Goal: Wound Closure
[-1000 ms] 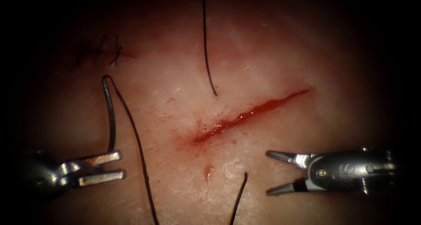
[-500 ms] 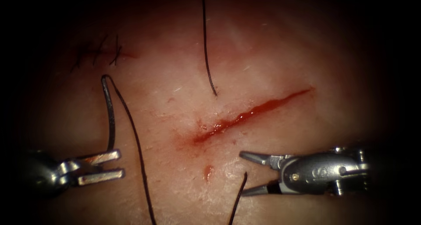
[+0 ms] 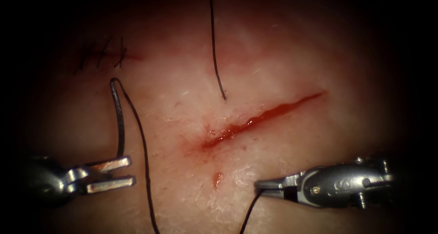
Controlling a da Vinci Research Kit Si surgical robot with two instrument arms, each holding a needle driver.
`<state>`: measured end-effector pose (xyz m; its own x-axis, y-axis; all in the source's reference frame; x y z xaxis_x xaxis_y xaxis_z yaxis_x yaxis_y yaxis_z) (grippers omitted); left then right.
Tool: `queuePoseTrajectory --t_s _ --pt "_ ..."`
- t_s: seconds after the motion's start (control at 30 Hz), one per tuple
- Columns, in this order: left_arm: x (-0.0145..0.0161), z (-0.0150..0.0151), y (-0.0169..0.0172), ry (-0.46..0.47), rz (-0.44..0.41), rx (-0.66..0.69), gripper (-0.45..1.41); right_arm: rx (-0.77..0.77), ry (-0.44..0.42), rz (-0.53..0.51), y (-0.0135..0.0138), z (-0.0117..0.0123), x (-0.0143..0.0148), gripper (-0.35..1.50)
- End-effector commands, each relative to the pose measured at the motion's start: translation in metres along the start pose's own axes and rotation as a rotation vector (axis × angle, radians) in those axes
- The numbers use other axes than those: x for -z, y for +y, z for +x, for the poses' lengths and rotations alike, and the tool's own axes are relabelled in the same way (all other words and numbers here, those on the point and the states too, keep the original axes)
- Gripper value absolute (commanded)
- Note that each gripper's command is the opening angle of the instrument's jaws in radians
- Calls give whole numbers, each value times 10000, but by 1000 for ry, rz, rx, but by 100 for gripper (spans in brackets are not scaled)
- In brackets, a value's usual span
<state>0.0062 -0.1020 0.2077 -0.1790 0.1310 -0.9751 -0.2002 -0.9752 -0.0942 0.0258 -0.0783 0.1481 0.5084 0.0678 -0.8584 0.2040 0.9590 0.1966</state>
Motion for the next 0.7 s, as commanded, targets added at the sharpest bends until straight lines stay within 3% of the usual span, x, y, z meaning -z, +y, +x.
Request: queuePoseTrajectory --t_s 0.03,0.3,0.43,0.6,0.7 --pt "-9 -5 12 3 -2 3 -45 -16 -8 16 -17 -3 0 -35" --pt "-48 -5 26 18 -10 -5 -45 -44 -46 54 -62 -20 57 -35" --pt "-72 -5 39 30 -19 -20 -45 -69 -66 53 -99 -37 108 -35" --pt "-77 -8 40 35 -24 -17 -45 -93 -91 55 -137 -62 172 -35" --pt "-79 -10 43 34 -22 -14 -45 -109 -109 68 -153 -72 197 -35"
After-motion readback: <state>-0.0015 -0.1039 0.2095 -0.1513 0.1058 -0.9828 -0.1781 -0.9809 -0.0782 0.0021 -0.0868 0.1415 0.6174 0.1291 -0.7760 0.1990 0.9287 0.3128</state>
